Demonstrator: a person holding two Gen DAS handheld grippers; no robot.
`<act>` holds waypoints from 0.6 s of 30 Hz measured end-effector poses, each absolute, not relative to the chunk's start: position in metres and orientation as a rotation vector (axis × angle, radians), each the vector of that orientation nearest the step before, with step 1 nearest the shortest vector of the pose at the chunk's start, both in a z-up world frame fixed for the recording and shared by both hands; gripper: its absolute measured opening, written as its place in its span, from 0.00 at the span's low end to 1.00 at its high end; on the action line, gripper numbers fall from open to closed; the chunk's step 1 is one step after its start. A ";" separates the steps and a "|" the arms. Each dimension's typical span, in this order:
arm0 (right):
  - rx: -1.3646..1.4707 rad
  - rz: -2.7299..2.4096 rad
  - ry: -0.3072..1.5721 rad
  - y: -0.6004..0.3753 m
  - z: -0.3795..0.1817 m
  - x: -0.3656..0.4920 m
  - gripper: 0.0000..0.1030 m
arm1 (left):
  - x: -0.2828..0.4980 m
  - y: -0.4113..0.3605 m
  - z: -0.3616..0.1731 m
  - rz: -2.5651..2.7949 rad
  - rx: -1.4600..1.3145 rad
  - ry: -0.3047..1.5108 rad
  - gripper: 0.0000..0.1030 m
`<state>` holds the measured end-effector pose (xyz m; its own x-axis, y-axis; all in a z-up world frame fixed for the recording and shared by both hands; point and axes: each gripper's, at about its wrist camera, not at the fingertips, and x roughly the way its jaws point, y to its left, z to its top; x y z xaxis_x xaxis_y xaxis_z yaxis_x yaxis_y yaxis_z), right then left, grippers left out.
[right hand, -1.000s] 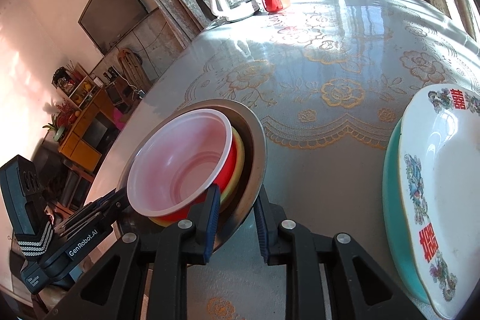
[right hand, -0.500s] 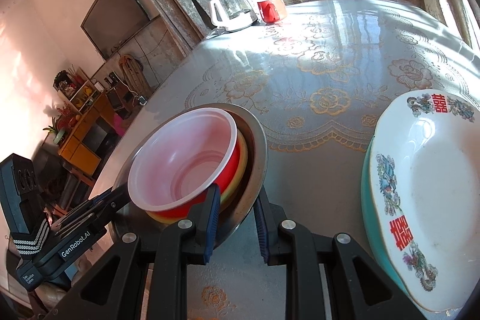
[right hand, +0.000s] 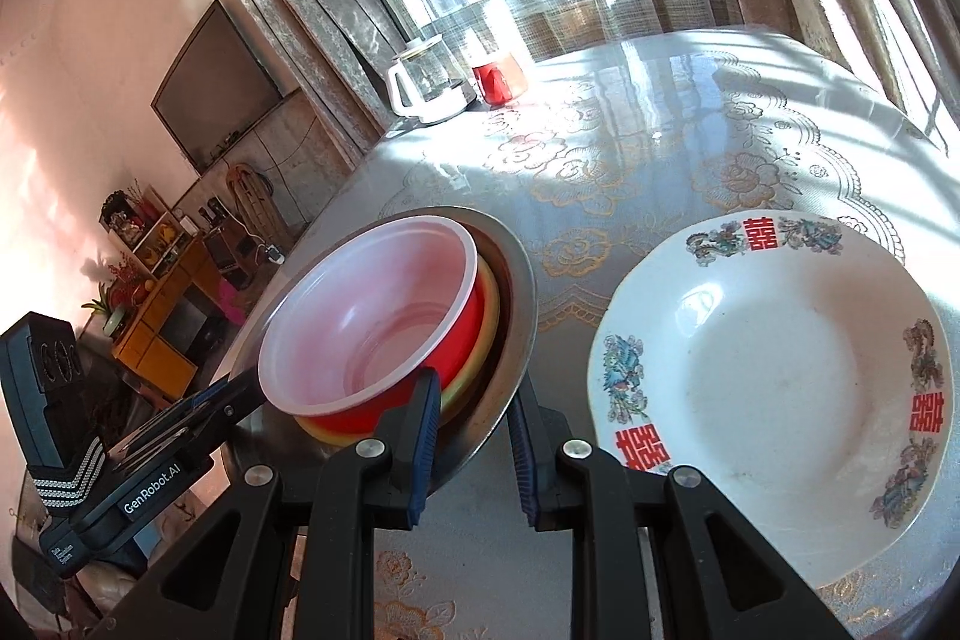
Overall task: Organize plates and bowls
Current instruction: 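Lift the steel basin with both grippers and set it onto the plate stack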
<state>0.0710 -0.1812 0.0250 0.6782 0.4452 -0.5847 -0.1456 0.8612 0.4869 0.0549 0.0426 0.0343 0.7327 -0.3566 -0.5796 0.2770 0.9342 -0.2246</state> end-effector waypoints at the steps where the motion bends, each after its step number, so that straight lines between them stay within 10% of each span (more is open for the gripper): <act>1: 0.425 0.329 0.747 -0.187 0.028 0.068 0.22 | 0.056 0.035 0.038 -0.365 -0.119 0.655 0.28; 18: 0.504 0.091 0.685 -0.287 0.024 0.034 0.22 | 0.079 -0.084 0.037 -0.515 -0.011 0.679 0.29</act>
<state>0.0343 -0.2869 0.0238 0.7751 0.2431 -0.5832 0.0817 0.8768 0.4739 0.0794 -0.0845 0.0366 0.6579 -0.4587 -0.5973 0.4516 0.8750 -0.1746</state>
